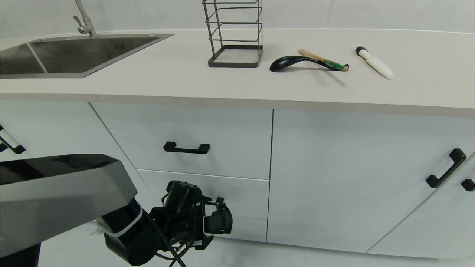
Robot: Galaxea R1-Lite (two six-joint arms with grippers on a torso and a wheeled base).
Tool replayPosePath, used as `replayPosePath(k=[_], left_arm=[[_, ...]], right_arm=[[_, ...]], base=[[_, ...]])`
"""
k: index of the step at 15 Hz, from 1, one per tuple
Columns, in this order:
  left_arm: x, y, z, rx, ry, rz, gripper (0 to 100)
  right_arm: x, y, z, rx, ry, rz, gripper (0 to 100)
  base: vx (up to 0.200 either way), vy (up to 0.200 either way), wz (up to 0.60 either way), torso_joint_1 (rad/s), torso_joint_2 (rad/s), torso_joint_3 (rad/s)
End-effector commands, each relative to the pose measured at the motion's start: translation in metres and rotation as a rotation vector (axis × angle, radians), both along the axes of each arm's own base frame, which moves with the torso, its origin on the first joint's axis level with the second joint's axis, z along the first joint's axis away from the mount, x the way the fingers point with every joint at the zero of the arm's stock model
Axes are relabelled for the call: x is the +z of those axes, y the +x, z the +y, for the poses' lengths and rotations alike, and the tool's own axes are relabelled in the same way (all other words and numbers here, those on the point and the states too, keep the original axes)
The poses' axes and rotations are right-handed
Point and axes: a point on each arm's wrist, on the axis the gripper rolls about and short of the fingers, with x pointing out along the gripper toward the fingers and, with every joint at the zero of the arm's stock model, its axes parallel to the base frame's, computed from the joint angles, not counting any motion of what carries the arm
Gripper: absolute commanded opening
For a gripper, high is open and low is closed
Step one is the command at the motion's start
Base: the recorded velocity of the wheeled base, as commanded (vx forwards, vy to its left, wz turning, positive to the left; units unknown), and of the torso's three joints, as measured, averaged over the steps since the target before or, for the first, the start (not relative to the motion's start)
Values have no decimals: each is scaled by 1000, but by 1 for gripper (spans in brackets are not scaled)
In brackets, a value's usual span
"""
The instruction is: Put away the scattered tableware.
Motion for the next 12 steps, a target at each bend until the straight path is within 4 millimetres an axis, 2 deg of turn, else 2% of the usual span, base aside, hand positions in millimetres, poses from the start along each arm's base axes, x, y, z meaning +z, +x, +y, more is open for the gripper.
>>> replayPosePath(k=[1, 12], left_arm=[[-3, -7, 3, 1, 11, 28, 100], [16, -26, 12, 4, -2, 9, 100]], right_arm=[[0, 0, 0, 0, 0, 1, 0], [0, 0, 0, 0, 0, 1, 0]], base=[[0, 0, 0, 0, 0, 0], [0, 0, 0, 0, 0, 0]])
